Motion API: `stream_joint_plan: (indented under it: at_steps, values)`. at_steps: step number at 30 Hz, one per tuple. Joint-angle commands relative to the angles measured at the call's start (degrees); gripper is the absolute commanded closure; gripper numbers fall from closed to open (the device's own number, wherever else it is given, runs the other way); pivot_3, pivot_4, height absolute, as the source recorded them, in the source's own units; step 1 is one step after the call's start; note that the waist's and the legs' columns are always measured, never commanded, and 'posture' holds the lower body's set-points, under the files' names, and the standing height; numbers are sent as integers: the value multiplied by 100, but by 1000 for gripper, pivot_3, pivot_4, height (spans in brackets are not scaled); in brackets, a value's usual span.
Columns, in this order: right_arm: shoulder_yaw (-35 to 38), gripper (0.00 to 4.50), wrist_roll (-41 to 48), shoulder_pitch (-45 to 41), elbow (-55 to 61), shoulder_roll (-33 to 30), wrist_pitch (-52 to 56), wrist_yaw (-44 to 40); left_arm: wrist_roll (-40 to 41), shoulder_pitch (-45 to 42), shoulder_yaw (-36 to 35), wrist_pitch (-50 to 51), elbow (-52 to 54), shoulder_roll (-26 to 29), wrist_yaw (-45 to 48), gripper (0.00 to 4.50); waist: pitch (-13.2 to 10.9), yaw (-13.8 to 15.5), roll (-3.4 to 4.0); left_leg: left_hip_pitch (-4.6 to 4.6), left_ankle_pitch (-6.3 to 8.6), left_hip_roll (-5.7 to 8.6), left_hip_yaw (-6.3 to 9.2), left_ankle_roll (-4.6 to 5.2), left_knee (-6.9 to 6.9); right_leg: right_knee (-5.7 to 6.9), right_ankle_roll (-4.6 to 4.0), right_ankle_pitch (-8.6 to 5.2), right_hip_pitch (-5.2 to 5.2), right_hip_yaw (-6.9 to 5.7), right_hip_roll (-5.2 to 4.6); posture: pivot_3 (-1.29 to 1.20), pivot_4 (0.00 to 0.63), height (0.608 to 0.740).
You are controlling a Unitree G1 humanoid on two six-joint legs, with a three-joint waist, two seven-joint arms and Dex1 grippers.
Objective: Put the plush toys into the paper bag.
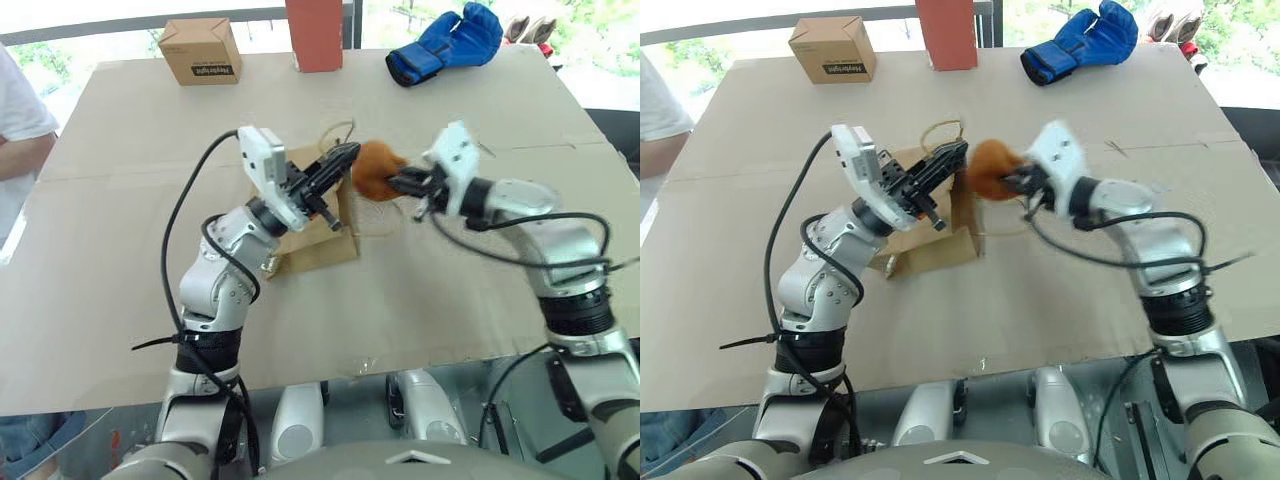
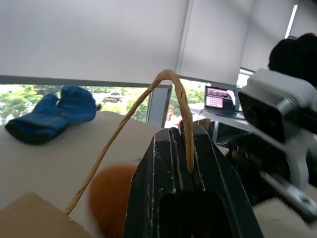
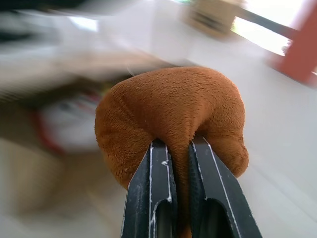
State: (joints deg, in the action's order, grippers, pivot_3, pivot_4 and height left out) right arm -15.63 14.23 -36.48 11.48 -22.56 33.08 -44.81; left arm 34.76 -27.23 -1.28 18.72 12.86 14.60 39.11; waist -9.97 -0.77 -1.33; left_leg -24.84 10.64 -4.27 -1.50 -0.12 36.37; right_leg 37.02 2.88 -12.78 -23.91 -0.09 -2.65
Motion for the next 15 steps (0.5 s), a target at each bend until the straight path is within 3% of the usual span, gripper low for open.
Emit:
stream_joint_plan:
  at_steps: [1,6,12,13,15]
  values:
    - [-383,4484,-114,-132,-289,268,-513,-268,165,-179,-7,10,17,-2,183,4500,0,16,0,-1,0,1,0,0,2,-1,-2,0,1,0,-1,0,150,714]
    - [-797,4484,-409,-516,-1593,872,-1389,-588,210,-278,14,52,-1,-9,307,4500,0,10,-1,-3,0,4,-1,0,8,-7,-10,3,7,1,-3,0,150,714]
    - [-741,4484,-330,-675,-2596,1390,-1946,-999,215,-61,-53,198,250,62,177,4500,0,9,-1,-4,0,4,3,0,4,-5,-12,12,7,0,-2,0,150,714]
    - [-722,3829,-341,-652,-2798,1420,-2085,-1082,224,15,-59,220,319,67,145,4500,0,0,0,-2,0,3,3,0,4,-5,-12,12,7,0,-2,0,150,714]
    - [-610,2980,-388,-567,-2943,1459,-2288,-1020,240,161,-98,256,444,88,57,4500,0,-4,0,0,0,3,2,0,2,-5,-12,12,7,0,-2,0,150,714]
